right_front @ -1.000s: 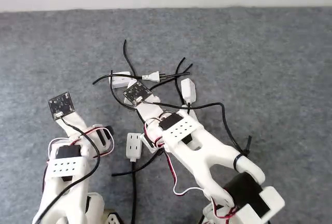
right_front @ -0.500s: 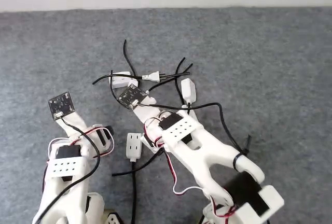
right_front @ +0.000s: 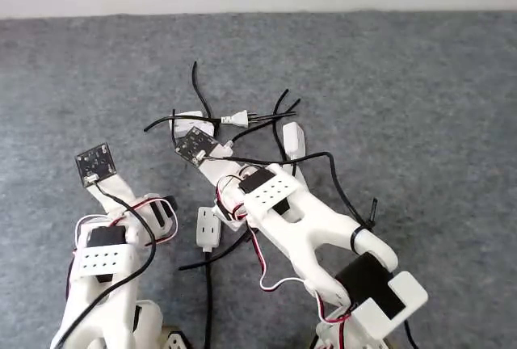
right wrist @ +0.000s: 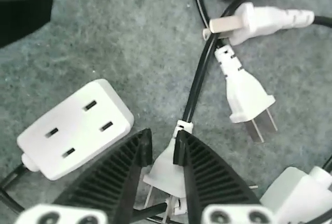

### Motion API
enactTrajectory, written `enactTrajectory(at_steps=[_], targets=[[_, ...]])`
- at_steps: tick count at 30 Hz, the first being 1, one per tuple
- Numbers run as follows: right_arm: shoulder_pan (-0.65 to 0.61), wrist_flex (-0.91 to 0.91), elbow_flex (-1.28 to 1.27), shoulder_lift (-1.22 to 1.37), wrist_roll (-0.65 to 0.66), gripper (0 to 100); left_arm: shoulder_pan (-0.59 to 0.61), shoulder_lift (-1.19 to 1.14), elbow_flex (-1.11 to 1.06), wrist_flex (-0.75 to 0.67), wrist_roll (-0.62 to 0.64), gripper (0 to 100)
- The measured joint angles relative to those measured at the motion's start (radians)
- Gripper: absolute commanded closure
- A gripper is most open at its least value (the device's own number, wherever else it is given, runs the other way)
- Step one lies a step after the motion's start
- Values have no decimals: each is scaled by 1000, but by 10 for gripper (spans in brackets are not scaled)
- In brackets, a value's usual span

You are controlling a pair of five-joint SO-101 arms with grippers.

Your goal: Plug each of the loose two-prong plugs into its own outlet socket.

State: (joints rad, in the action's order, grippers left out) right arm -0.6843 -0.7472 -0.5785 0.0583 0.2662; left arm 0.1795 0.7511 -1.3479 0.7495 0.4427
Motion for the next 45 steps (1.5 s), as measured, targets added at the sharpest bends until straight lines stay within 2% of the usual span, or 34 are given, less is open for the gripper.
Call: enactTrajectory(at_steps=[9,19,22,25,31,36,40,45], targets=[[84,-9,-2,9,60,899,0,0,0,0,0,767],[87,-9,-2,11,97,904,0,0,0,2,0,767],[87,-9,0,29,98,991,0,0,0,2,0,767],[89,-20,34,54,98,989,0,0,0,2,0,767],[94,-147,81,37,97,990,0,0,0,2,0,767],[117,-273,81,-157,38,990,0,0,0,2,0,767],[250,-402,81,-377,28,990,0,0,0,2,0,767],[583,-485,51,-600,29,990,0,0,0,2,0,767]])
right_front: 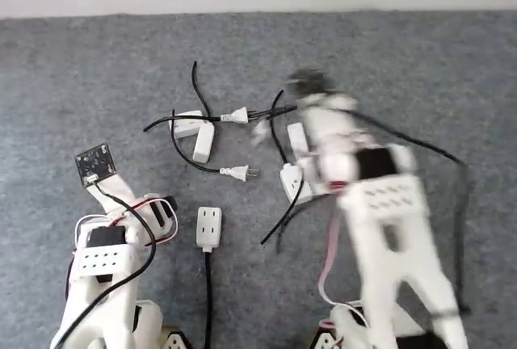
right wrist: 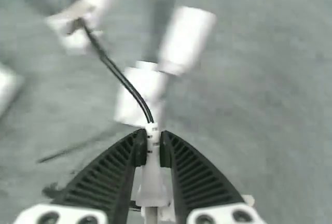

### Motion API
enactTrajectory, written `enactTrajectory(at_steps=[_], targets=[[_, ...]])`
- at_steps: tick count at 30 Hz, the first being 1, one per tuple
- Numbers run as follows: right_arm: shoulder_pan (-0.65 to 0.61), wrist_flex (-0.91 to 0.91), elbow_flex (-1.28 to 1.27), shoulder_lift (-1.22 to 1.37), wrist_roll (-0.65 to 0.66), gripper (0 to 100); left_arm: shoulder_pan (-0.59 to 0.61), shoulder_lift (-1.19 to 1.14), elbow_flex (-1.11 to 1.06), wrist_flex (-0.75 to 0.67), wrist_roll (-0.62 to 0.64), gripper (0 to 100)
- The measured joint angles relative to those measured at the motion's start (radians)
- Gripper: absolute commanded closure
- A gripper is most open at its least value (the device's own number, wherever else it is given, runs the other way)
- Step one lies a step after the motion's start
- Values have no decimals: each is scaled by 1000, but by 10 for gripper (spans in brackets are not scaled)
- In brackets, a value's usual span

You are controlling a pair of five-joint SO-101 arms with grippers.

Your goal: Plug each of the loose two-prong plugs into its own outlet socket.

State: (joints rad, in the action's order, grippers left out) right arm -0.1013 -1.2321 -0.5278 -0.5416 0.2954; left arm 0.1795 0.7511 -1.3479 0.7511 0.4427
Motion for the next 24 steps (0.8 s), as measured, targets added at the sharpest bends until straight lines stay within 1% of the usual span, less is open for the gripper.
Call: enactTrajectory(at_steps=[2,4,7,11,14,19,21,24], targets=[[150,8,-55,-40,35,990,0,0,0,0,0,767],[285,57,-132,-55,87,990,0,0,0,0,0,767],[420,183,-267,-55,141,990,0,0,0,0,0,766],[497,368,-430,-55,181,990,0,0,0,0,0,766],[554,476,-470,-55,181,990,0,0,0,0,0,766],[694,589,-470,-55,176,990,0,0,0,0,0,766],[746,608,-470,-55,181,990,0,0,0,0,0,766],[815,609,-473,-55,259,990,0,0,0,0,0,766]])
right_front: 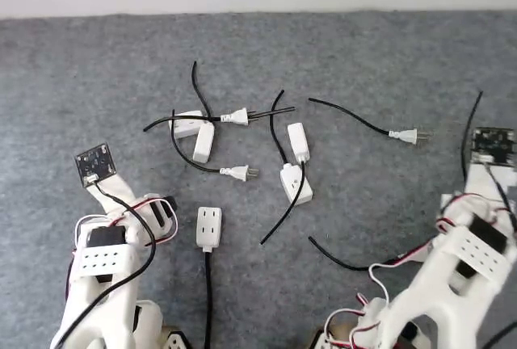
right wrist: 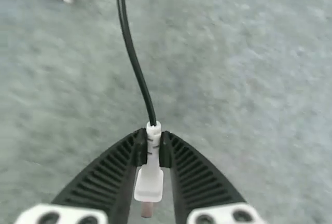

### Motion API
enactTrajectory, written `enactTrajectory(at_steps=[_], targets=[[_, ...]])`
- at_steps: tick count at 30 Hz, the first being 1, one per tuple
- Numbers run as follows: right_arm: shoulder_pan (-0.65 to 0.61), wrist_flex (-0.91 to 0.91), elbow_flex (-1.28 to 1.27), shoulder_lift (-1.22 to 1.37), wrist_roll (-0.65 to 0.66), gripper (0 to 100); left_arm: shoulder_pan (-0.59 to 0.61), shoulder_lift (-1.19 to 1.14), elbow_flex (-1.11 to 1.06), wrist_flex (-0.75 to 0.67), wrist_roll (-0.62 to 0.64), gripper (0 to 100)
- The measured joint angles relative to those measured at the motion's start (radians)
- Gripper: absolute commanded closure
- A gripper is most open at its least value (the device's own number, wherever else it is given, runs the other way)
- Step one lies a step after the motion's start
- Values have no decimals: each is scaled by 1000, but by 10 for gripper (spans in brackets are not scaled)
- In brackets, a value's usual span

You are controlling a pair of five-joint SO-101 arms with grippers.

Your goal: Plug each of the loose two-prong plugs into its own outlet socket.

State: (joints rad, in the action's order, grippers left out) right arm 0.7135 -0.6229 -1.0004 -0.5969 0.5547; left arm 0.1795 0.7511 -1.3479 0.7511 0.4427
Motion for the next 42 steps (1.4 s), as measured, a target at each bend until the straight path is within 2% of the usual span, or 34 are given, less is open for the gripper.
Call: enactTrajectory(at_steps=[4,7,12,14,17,20,24,28,35,42], targets=[[92,0,-46,2,147,989,0,0,0,0,0,766],[110,0,-63,49,269,985,0,0,0,0,0,766],[104,78,-63,172,313,842,0,0,0,0,0,766],[87,107,-63,213,315,809,0,0,0,0,0,766],[63,121,-63,241,316,830,0,0,0,0,0,766],[46,123,-63,241,308,888,0,0,0,0,0,766],[57,123,-61,224,192,995,0,0,0,0,0,766],[138,123,-57,164,86,991,0,0,0,0,0,766],[272,101,-57,149,84,988,0,0,0,0,0,766],[213,101,-100,147,103,988,0,0,0,0,0,766]])
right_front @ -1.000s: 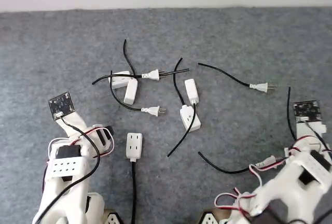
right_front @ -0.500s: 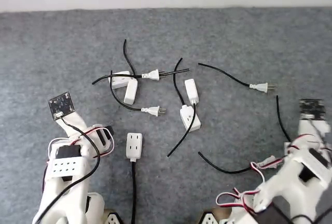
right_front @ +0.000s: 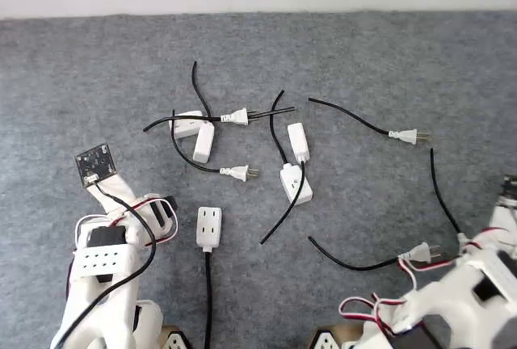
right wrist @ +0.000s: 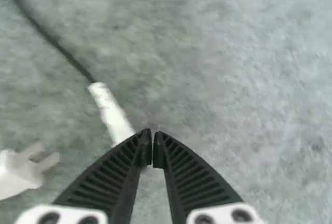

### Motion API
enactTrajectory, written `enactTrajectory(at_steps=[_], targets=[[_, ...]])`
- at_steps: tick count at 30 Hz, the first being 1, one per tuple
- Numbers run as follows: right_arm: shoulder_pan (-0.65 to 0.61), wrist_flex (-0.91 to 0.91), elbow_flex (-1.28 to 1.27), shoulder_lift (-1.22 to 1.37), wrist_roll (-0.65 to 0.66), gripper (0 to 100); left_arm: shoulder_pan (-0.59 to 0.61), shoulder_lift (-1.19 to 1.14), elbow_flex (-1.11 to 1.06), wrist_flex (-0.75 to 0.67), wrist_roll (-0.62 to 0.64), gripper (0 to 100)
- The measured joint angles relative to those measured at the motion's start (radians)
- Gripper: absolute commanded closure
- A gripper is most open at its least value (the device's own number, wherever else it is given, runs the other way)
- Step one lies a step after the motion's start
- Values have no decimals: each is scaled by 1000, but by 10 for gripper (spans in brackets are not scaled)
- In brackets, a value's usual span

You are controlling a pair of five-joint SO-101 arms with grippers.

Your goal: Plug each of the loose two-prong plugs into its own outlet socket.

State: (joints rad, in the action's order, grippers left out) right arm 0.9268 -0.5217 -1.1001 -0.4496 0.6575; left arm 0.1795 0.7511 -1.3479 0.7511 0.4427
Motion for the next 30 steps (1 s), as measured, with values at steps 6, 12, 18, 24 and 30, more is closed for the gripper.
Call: enactTrajectory(at_steps=[6,12,18,24,30], targets=[[-74,0,-18,-14,0,988,0,0,0,0,0,766],[-130,6,-68,-40,-5,988,0,0,0,0,0,766],[-229,8,-114,-40,3,988,0,0,0,0,0,766],[-242,9,-117,-41,3,988,0,0,0,0,0,765],[-247,0,-64,-26,-100,988,0,0,0,0,0,765]])
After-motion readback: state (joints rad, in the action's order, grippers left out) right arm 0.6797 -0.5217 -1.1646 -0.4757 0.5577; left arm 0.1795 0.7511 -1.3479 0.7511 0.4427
